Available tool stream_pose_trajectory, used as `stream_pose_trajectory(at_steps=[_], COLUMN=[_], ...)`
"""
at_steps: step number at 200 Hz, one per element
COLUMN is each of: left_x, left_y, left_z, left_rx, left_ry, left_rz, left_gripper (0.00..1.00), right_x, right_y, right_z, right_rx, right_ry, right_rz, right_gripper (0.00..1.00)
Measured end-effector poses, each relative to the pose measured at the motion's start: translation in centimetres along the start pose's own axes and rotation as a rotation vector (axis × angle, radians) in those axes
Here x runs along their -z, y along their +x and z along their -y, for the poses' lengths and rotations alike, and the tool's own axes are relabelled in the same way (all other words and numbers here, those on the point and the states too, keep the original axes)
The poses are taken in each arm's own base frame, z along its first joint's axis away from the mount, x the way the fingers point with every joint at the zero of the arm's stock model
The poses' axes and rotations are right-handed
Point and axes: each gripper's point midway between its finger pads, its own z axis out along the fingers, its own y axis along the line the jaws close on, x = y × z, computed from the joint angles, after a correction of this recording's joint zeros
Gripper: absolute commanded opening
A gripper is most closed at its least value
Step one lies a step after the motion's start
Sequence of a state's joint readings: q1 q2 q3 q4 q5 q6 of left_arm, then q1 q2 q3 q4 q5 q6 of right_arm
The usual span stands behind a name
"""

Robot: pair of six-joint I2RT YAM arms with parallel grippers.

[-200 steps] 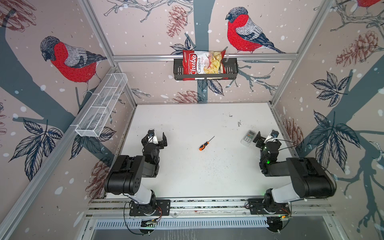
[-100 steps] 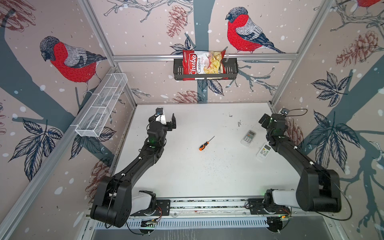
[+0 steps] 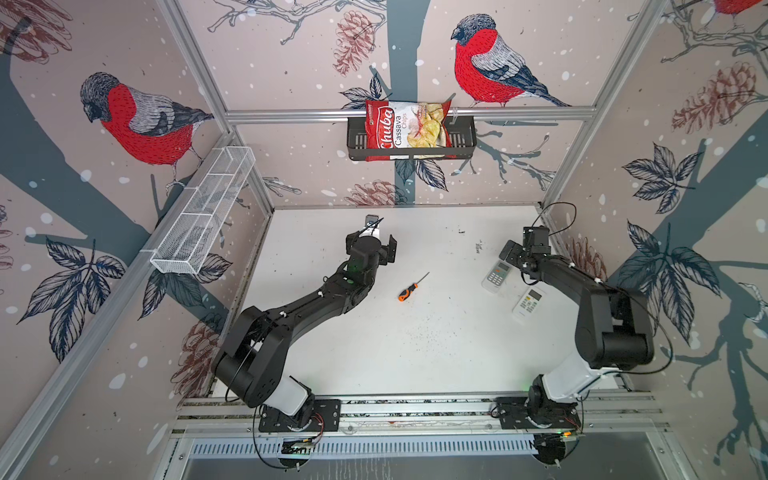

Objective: Unload the batteries from the remote control
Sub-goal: 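Lower the right gripper onto the small white remote while raising the left arm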

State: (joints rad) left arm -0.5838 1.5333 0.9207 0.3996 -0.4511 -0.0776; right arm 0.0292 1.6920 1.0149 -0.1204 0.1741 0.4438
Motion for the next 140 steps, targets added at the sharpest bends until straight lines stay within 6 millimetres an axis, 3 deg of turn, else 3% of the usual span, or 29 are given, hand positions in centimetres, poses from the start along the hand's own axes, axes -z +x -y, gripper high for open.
stream_pose_trajectory(at_steps=[29, 77, 140], left_x=[-0.1, -0.8, -0.8], left_y=[1.3, 4.5, 4.8], left_z=[-0.3, -0.1, 0.2], left_rx=[0.001, -0.012, 0.03], left_ry=[-0.019, -0.019, 0.0], left_rz=[-0.021, -0.087, -0.093], left_gripper=[0.98, 0.98, 0.98], right_x=[-1.2, -2.1, -3.8], right_y=[1.4, 1.7, 3.2], right_z=[-0.6, -2.5, -2.8], right_rx=[0.027, 0.058, 0.064], right_ry=[0.012, -0.003, 0.014], right_rz=[-0.063, -0.12, -0.209], right_gripper=[0.92, 0.84, 0.84])
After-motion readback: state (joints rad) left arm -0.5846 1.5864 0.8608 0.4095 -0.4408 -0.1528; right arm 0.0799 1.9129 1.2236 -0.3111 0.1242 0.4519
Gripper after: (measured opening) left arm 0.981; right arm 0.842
